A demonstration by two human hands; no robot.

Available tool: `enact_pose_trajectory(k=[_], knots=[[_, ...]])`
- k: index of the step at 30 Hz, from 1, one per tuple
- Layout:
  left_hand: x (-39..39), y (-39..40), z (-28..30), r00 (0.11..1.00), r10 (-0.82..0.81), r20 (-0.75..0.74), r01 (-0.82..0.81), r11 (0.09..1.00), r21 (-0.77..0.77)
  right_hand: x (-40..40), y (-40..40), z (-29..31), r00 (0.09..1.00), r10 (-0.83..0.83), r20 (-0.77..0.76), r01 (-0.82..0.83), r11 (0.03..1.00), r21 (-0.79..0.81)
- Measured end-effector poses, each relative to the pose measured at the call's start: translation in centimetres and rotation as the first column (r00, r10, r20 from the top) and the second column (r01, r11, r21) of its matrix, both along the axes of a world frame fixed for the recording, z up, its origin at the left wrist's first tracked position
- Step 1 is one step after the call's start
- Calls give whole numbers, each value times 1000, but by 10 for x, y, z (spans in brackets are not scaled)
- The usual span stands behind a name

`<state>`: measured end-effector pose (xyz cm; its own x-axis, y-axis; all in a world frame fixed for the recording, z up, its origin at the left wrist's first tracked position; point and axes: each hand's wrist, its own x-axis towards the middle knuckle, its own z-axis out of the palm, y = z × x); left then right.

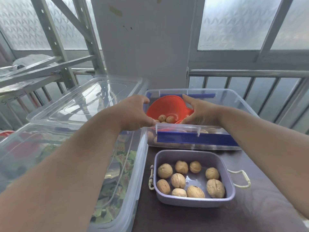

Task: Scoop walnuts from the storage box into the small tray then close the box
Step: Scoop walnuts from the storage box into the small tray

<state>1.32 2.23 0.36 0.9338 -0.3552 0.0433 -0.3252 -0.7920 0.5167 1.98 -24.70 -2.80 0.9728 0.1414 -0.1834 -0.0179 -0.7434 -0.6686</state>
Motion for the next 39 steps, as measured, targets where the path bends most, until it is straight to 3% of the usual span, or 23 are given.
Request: enact_pose_trajectory(k=[4,9,18,22,26,30,39], knots=[[-3,-2,1,1000,-13,-12,13,1000,-19,-2,-11,4,999,27,24,-33,940,341],[-3,-3,2,999,-45,-18,42,987,-155,-22,-15,28,996,56,72,-80,914,398],[0,-5,6,998,50,-40,-63,903,-426,-83,-18,63,992,69,109,-106,919,381],[-2,-4,2,1000,14,-8,-16,878,-479,-114,-18,62,988,81,128,-126,910,395],[-5,-6,2,996,-77,43,88,899,-429,-144,-21,52,981,5,192,-72,936,345],[-8,-3,4,973,-229,1,204,865,-458,-164,-26,43,975,-73,211,7,954,299],[-6,-5,0,923,-378,-69,313,843,-439,-200,-28,18,939,-10,344,-20,996,81]])
